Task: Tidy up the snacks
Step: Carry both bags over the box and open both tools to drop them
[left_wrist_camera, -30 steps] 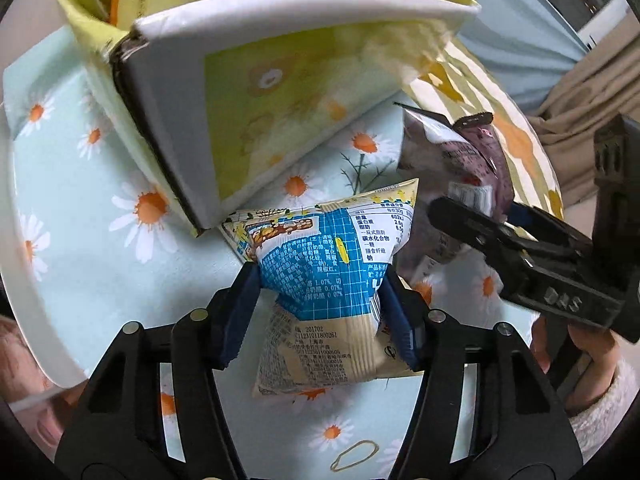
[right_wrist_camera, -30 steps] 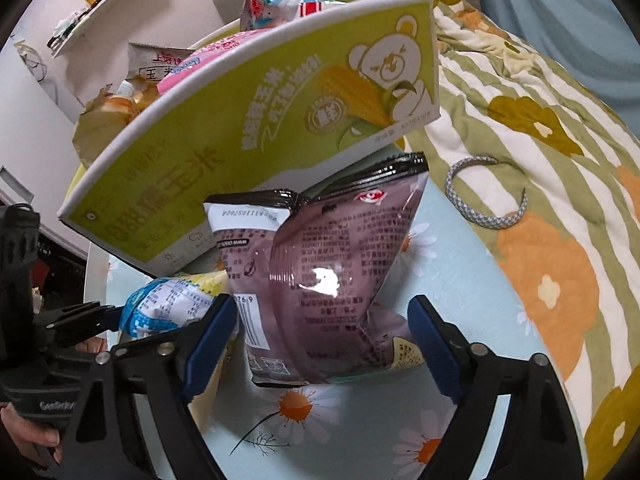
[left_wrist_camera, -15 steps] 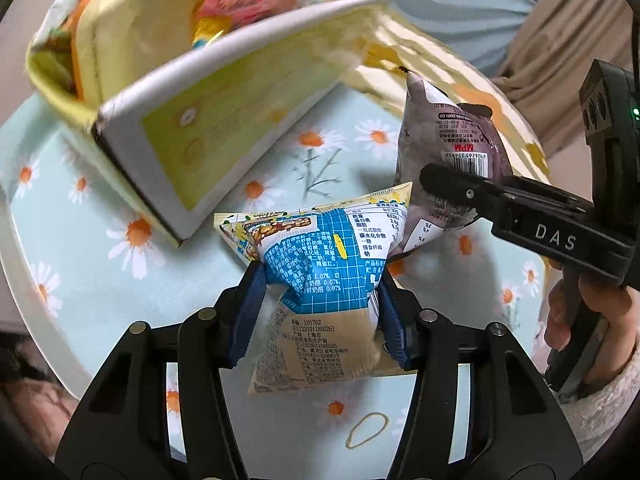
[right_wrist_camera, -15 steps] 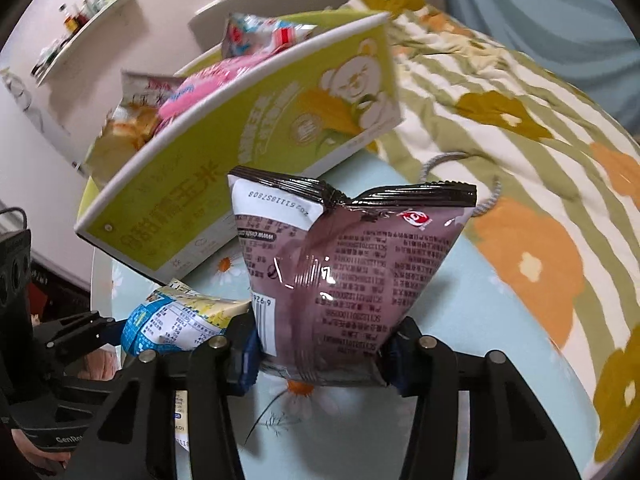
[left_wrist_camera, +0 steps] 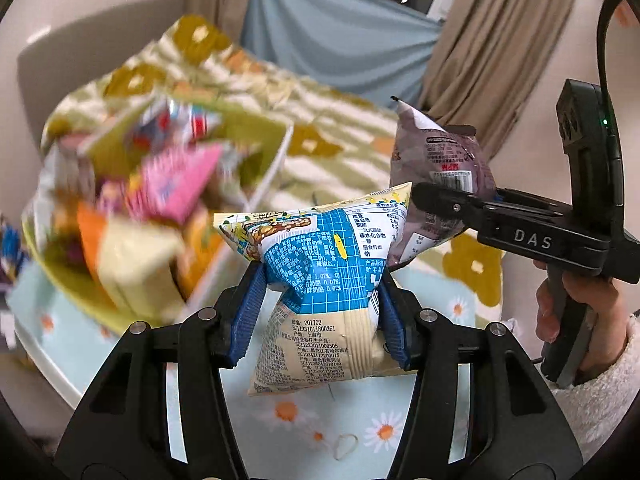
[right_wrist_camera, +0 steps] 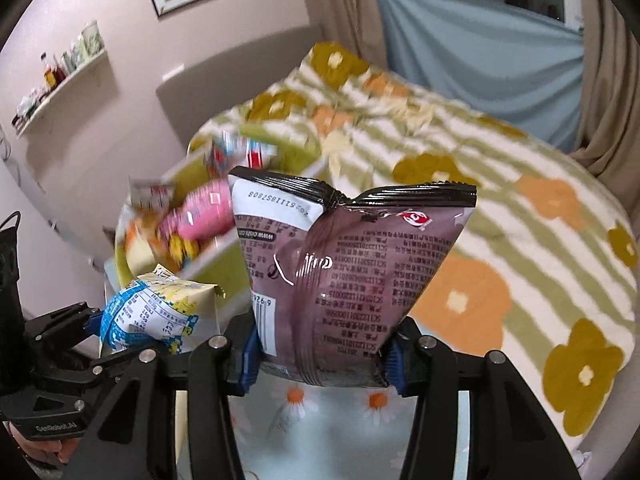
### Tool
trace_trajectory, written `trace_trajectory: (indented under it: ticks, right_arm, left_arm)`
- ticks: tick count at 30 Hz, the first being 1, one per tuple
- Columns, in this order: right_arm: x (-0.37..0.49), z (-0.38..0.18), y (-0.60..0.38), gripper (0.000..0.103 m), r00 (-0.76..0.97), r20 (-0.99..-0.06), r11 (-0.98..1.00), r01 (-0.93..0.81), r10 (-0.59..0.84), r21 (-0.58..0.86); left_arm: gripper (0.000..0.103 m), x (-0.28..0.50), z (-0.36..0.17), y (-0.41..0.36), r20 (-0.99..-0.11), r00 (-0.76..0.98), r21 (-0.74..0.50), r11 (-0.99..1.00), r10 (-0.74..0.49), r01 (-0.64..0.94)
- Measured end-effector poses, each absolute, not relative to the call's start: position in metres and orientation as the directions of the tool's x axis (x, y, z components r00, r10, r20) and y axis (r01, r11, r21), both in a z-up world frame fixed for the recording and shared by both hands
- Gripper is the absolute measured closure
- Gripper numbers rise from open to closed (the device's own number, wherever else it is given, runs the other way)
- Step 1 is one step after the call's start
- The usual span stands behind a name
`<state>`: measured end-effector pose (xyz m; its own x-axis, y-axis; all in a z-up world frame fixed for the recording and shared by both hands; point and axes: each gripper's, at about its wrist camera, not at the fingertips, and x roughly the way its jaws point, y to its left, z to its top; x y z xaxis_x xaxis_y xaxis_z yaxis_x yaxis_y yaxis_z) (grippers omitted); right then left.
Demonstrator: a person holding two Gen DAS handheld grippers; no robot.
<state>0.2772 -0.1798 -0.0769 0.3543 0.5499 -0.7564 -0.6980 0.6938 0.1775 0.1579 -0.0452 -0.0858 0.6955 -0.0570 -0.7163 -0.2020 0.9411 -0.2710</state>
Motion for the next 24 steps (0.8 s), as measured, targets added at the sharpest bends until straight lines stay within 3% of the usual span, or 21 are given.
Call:
trace_trajectory:
  ticks: [8, 12, 17, 18, 20, 21, 24]
  right_arm:
    - [0.275, -0.025, -0.133, 0.057, 0.46, -0.694, 0.759, -0.621, 0.555, 0.195]
    - [0.277, -0.026, -0.096, 0.057, 0.468, -0.688, 0.774, -0.594, 0.555, 0.22]
    - [0.283, -0.043, -0.048, 0.057, 0.462, -0.698, 0.798, -0.539, 0.547, 0.268]
    - [0.284, -0.046, -0.042, 0.057, 0.461, -0.701, 0.803, -0.529, 0.544, 0.275]
    - [0.284, -0.053, -0.029, 0.057, 0.459, -0.712, 0.817, -0.501, 0.532, 0.287]
    - [0.284, -0.058, -0.023, 0.057, 0.459, -0.719, 0.826, -0.483, 0.522, 0.291]
    - [0.285, -0.066, -0.014, 0.057, 0.457, -0.735, 0.845, -0.442, 0.501, 0.301]
  left_arm:
    - [0.05, 0.184, -0.031, 0.051, -0.68, 0.731, -0.228, 0.965, -0.06, -0.133]
    - [0.05, 0.203, -0.022, 0.113, -0.706, 0.708, -0.187, 0.973, -0.039, -0.133]
    - [0.049, 0.24, -0.048, 0.169, -0.782, 0.619, -0.154, 0.984, -0.069, -0.085]
    - [0.046, 0.247, -0.057, 0.177, -0.794, 0.603, -0.153, 0.986, -0.08, -0.071]
    - [0.02, 0.256, -0.071, 0.186, -0.811, 0.574, -0.165, 0.986, -0.117, -0.033]
    - [0.0, 0.259, -0.077, 0.19, -0.814, 0.568, -0.16, 0.987, -0.12, -0.021]
    - [0.0, 0.257, -0.081, 0.193, -0.804, 0.577, -0.166, 0.986, -0.147, 0.019]
